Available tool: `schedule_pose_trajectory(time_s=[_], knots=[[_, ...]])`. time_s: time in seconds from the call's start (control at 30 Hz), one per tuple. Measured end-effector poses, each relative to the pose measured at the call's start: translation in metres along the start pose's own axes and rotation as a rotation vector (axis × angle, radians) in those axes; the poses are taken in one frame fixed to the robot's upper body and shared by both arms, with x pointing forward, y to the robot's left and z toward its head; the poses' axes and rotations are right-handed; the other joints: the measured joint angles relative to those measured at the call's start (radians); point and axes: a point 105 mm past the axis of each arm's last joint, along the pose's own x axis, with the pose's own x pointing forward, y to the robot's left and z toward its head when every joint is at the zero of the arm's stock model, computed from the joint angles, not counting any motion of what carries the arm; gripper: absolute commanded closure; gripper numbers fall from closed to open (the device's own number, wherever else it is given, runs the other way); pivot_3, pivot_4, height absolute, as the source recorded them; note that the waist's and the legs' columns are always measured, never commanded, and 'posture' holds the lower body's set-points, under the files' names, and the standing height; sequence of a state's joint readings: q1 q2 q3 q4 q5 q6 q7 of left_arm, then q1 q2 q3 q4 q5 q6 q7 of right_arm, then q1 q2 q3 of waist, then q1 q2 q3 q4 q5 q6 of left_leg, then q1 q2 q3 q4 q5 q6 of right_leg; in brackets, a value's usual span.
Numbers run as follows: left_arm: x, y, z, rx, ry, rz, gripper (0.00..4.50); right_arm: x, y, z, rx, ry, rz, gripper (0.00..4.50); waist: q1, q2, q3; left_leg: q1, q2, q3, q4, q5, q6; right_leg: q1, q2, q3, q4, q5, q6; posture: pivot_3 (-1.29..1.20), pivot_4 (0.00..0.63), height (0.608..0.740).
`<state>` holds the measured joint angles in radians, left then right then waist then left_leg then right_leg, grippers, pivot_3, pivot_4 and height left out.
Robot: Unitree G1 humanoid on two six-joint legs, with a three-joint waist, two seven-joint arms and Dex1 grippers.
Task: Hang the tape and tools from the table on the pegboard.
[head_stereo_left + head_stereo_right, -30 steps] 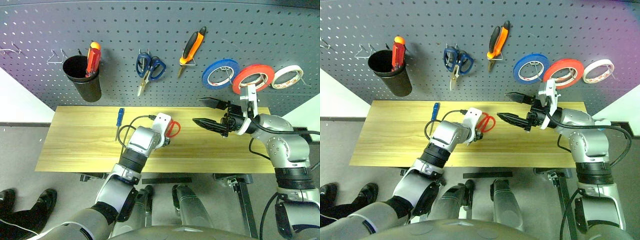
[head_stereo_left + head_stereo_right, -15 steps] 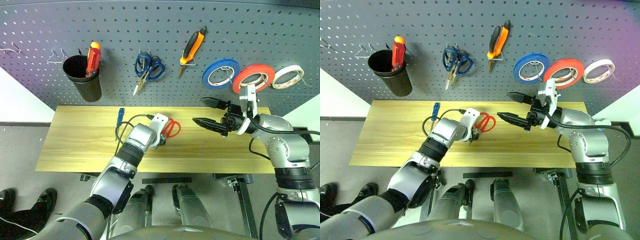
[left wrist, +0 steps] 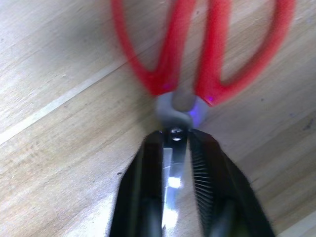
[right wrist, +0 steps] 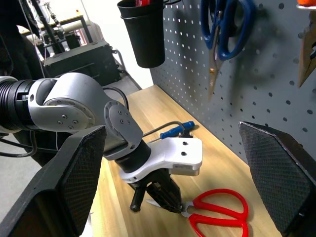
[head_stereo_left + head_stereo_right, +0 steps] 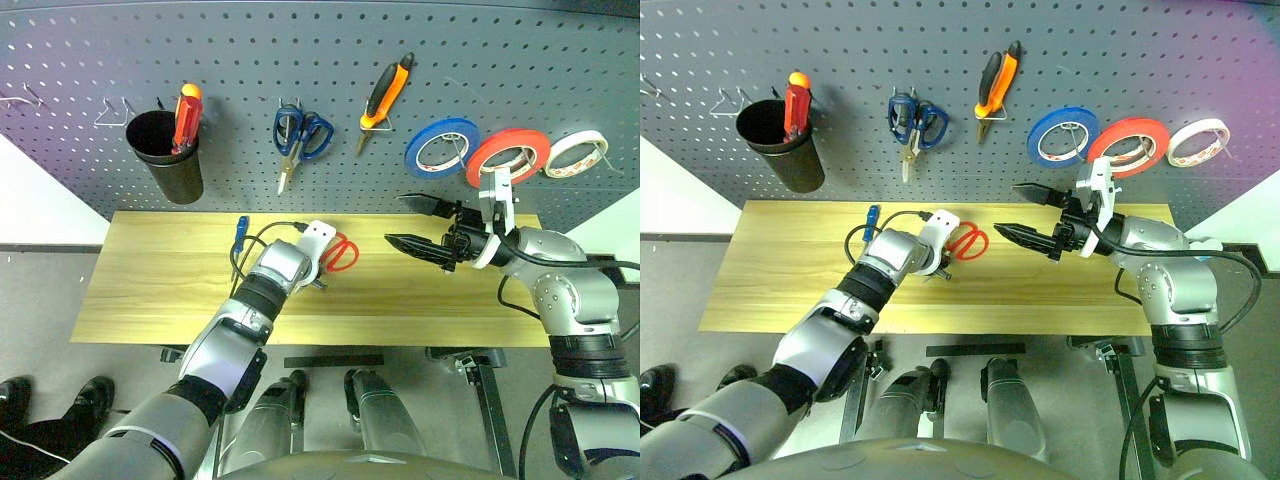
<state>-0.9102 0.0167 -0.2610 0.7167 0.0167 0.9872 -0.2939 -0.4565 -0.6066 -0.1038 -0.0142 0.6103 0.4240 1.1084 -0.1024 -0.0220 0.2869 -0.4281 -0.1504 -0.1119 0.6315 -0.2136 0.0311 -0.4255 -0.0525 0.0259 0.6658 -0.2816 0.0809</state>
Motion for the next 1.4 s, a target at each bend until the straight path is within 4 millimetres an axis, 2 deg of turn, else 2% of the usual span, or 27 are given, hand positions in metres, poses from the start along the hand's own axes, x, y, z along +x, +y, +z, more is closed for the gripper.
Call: schedule_pose_trajectory(time_s=[0.53, 0.73, 0.97, 1.1, 1.4], knots=[[-0.002, 0.003, 0.0, -0.032, -0.039, 0.046, 4.22, 0.002, -0.001, 0.005, -0.011, -0.012, 0.008, 0.0, -0.002, 0.0, 0.0, 0.0, 0.0, 0.0, 0.0, 0.0, 0.0, 0.0, 0.0, 0.0, 0.0, 0.0, 0.0, -0.27, 0.325, 0.74], [-0.02, 0.013, 0.0, -0.002, -0.142, 0.138, 4.22, -0.001, 0.001, 0.003, 0.006, -0.033, 0.028, 0.0, -0.001, 0.0, 0.001, 0.0, 0.0, 0.0, -0.001, 0.0, 0.0, -0.001, 0.0, 0.0, 0.0, 0.0, 0.0, -0.25, 0.324, 0.74], [-0.04, 0.004, 0.004, 0.091, -0.32, 0.17, 4.22, -0.004, -0.002, -0.003, 0.036, -0.049, 0.034, 0.0, 0.006, 0.001, 0.001, 0.0, 0.0, 0.0, 0.0, 0.0, 0.0, 0.0, 0.0, 0.001, 0.0, 0.0, 0.0, -0.24, 0.314, 0.74], [-0.044, -0.004, -0.005, 0.151, -0.4, 0.093, 4.22, -0.009, -0.002, -0.008, 0.047, -0.056, 0.051, 0.0, 0.006, 0.001, 0.001, 0.0, 0.0, 0.0, -0.001, 0.0, 0.0, -0.001, 0.0, 0.001, 0.0, 0.0, 0.0, -0.23, 0.308, 0.74], [-0.057, 0.017, -0.026, 0.256, -0.483, 0.192, 4.22, -0.02, -0.001, -0.019, 0.07, -0.065, 0.102, 0.0, 0.007, 0.001, 0.001, 0.0, 0.0, 0.0, 0.0, 0.0, 0.0, -0.001, 0.0, 0.0, 0.0, 0.001, -0.001, -0.23, 0.295, 0.74]])
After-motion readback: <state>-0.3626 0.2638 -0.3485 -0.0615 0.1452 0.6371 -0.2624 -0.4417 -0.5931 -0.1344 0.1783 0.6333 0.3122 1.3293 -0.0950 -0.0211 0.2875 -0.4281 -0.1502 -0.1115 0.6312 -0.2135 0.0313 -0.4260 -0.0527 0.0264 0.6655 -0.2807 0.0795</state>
